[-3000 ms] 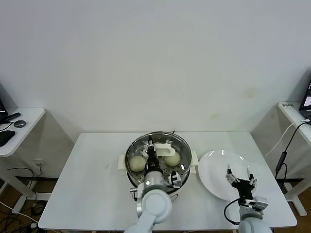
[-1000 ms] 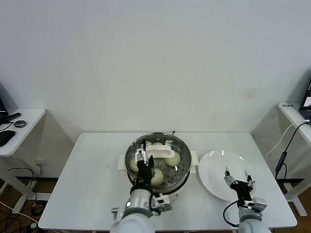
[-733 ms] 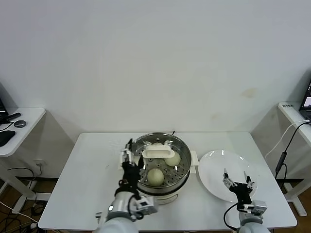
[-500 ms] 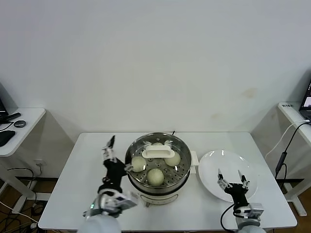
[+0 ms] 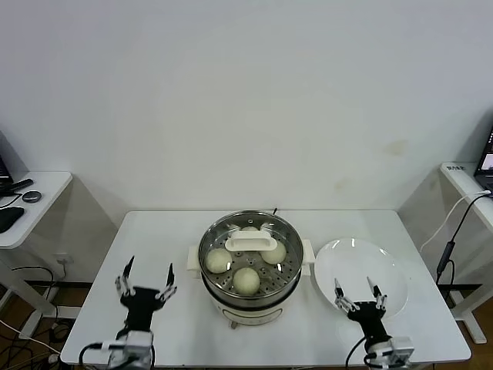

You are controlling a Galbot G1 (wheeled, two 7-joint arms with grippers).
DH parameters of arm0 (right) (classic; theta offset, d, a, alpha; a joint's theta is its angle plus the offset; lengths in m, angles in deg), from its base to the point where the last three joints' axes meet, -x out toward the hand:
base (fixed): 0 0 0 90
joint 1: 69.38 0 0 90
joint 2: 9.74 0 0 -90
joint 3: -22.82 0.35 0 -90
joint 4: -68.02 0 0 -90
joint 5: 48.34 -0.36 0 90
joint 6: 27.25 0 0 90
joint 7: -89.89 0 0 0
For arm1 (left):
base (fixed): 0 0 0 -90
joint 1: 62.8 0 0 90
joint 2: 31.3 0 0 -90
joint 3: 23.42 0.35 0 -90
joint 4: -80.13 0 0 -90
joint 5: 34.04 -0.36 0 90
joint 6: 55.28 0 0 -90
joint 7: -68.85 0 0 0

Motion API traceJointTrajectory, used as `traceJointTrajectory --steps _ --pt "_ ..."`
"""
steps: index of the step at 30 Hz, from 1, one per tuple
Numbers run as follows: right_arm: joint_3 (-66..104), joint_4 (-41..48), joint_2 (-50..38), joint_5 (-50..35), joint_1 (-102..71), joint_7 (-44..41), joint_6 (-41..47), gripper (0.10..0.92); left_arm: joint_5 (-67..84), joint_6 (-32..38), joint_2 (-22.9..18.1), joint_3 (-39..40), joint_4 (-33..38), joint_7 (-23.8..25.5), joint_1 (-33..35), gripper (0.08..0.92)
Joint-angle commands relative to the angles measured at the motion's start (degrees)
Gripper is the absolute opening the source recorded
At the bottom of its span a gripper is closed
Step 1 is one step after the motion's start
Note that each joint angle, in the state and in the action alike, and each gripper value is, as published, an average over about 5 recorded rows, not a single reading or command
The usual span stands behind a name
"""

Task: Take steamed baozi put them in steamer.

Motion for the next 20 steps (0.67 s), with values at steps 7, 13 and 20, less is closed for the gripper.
traceJointTrajectory --steps 7,13,20 --pt "4.1 -9.3 -1.8 7.0 -10.3 -3.2 8.0 0.823 20.8 0.8 0.0 -2.9 2.3 2.3 15.0 0.823" --pt "4.7 -10.7 -1.1 7.8 -10.9 -3.0 8.8 0.823 18.0 4.7 0.5 -2.2 2.7 1.2 15.4 0.823" --pt "4.7 -11.9 -0.9 7.3 -11.1 -2.7 10.2 0.823 18.1 5.0 0.6 -2.3 3.4 1.6 15.7 0.823"
